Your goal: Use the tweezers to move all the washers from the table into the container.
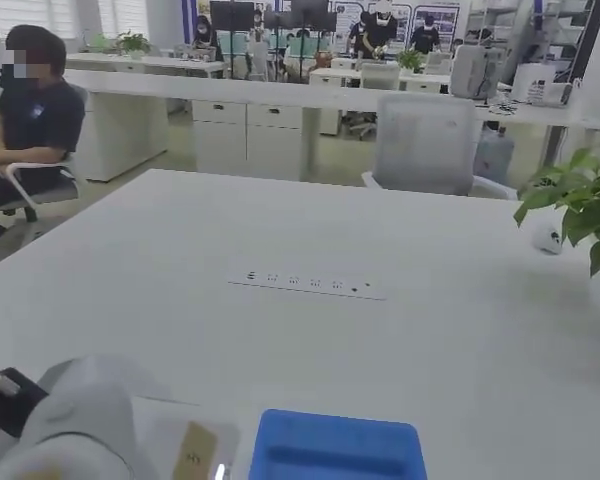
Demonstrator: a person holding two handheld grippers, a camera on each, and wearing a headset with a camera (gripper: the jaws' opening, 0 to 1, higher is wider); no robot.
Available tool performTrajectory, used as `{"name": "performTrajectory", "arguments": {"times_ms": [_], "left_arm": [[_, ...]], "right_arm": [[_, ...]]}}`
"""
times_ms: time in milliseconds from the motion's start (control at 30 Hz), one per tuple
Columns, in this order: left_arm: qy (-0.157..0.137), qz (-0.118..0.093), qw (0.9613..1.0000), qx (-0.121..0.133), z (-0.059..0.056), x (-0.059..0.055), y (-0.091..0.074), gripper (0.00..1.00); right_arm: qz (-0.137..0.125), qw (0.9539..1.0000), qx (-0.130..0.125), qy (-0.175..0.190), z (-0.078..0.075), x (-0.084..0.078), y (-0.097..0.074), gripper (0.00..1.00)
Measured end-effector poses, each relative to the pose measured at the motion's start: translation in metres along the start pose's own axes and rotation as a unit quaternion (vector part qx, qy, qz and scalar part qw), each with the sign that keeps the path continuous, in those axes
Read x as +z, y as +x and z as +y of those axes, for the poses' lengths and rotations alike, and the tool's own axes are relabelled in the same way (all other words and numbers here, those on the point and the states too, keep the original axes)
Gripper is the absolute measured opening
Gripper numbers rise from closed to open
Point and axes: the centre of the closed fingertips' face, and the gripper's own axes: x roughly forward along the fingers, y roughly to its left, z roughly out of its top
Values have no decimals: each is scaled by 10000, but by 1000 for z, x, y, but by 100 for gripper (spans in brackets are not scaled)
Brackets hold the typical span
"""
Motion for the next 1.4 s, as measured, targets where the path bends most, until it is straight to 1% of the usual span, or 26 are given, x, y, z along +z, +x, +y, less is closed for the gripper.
{"name": "performTrajectory", "arguments": {"times_ms": [67, 133, 267, 367, 467, 533, 567, 867, 933, 1067, 1167, 1200, 1233, 1400], "left_arm": [[45, 61, 10000, -31, -1, -2, 2, 0], [-61, -44, 9999, -112, -2, 0, 3, 0], [-70, -37, 9999, -96, 1, -1, 1, 0], [-10, -20, 9999, -98, 2, -2, 1, 0], [49, 15, 9999, -96, 3, -2, 0, 0], [46, 23, 9999, -126, 3, -3, 0, 0], [51, -2, 9999, -117, 4, -2, 0, 0], [159, 39, 9998, -105, 4, -4, 0, 0], [78, 10, 9999, -151, 3, -5, 0, 0], [86, 30, 9998, -171, 3, -5, 0, 0], [73, 4, 9998, -204, 2, -4, 0, 0], [76, 33, 9997, -218, 2, -6, 1, 0], [94, 106, 9996, -259, 0, -9, 2, 0], [115, 79, 9994, -307, -3, -7, 3, 0]], "right_arm": [[54, 10000, 9, -51, 1, -2, 4, 7], [98, 9999, 8, -75, 1, -3, 4, 7], [109, 9999, -16, -38, 0, -3, 3, 7], [116, 9999, -41, -26, 0, -3, 3, 7], [120, 9998, -91, -102, 1, -3, 2, 6], [119, 9999, -67, -50, 1, -4, 2, 6], [115, 9999, -81, -56, 0, -4, 3, 6], [87, 9998, -178, -86, -4, -4, 2, 7], [83, 9999, -136, -36, -3, -4, 3, 6], [72, 9999, -98, 55, -3, -4, 3, 7], [66, 9999, -89, -12, 0, -2, 3, 7], [95, 9999, -67, -43, 2, -4, 4, 7], [158, 9998, -69, -55, 2, -7, 6, 7], [183, 9998, -55, -65, 2, -8, 6, 8]]}}
